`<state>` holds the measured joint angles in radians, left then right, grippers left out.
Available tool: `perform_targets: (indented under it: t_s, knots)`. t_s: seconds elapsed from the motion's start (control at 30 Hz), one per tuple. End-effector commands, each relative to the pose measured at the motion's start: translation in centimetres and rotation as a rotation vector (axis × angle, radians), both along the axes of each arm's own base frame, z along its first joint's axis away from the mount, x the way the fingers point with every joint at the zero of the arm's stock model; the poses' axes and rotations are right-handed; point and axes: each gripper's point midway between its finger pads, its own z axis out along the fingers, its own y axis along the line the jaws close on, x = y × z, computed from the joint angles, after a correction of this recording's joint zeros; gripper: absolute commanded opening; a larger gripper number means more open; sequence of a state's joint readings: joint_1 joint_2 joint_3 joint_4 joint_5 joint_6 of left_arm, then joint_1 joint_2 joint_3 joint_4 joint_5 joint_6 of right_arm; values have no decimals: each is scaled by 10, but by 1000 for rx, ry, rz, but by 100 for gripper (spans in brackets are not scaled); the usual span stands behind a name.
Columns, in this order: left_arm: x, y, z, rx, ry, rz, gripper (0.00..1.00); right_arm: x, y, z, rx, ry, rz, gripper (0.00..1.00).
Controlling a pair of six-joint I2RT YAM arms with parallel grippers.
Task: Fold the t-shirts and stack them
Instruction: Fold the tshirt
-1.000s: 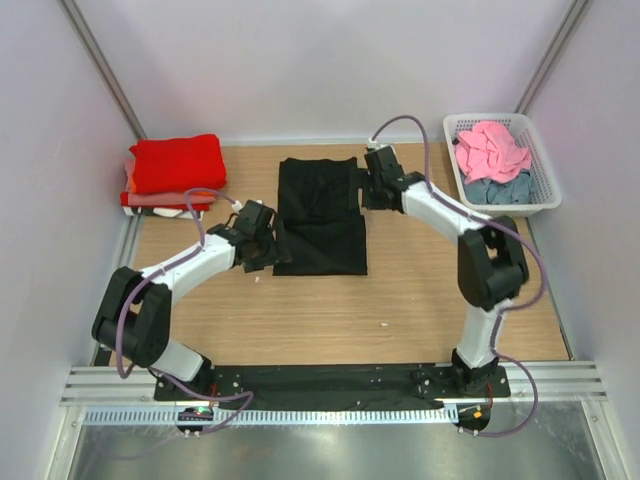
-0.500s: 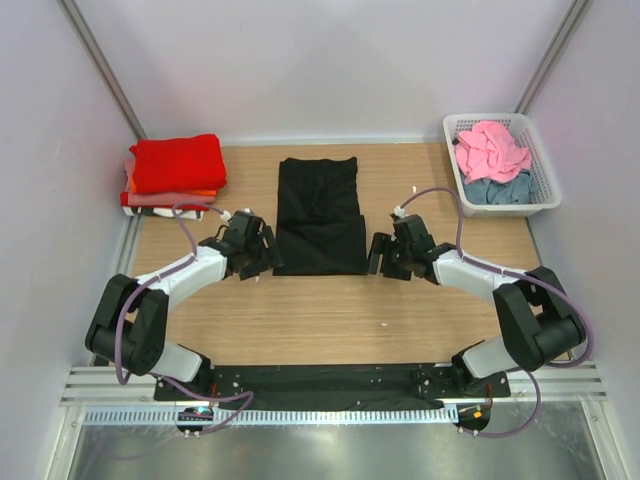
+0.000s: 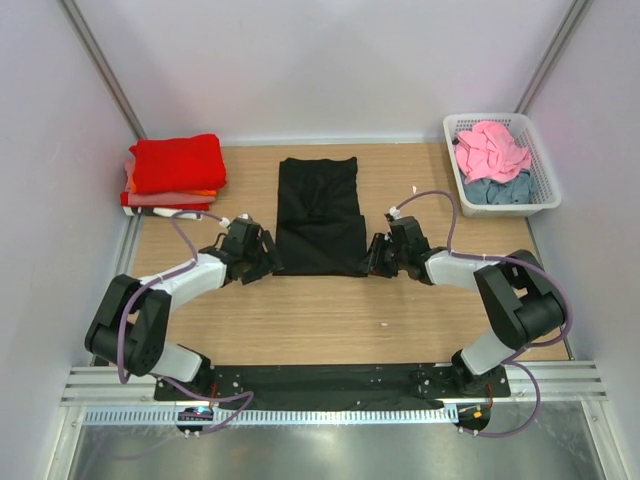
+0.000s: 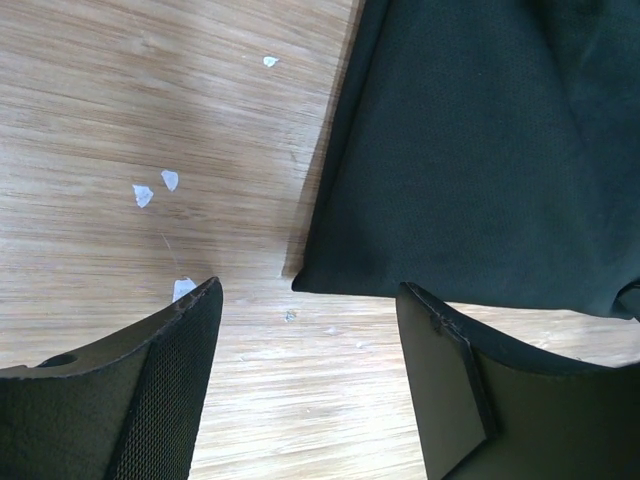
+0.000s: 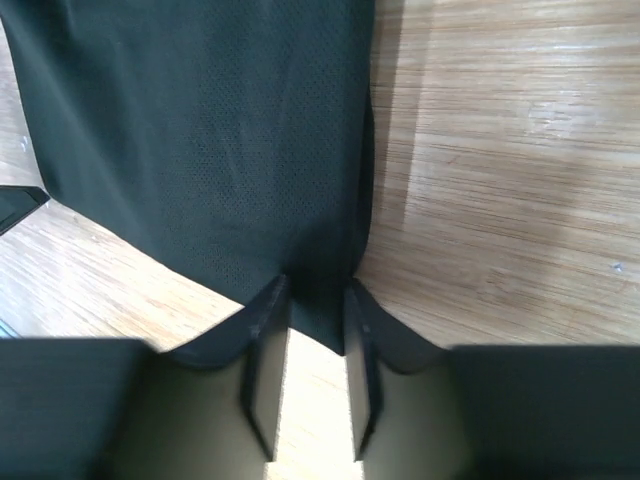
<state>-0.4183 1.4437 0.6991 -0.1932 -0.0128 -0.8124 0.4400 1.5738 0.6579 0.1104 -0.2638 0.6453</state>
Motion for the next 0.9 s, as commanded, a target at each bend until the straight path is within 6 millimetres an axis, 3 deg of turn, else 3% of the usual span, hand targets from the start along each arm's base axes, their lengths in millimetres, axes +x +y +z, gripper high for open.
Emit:
perform_targets:
  t_s: [0.0, 0.13, 0.3, 0.67, 0.73, 0.87]
  knots:
    - [11, -4, 4, -39, -46, 16, 70, 0, 1, -3, 16, -7, -3, 31]
    - [11, -10, -1, -65, -39, 3, 65, 0, 1, -7, 9, 2, 1, 22]
    - [9, -13, -9, -80, -24, -4, 53, 1, 2, -11, 6, 11, 8, 19]
    - [-12, -10, -19, -98, 7, -20, 37, 4, 2, -13, -2, 17, 11, 11]
    - [-13, -10, -21, -98, 7, -20, 27, 3, 3, -13, 6, 20, 15, 3]
    - [-12, -11, -25, -96, 14, -22, 4, 0, 4, -10, 14, 20, 21, 1]
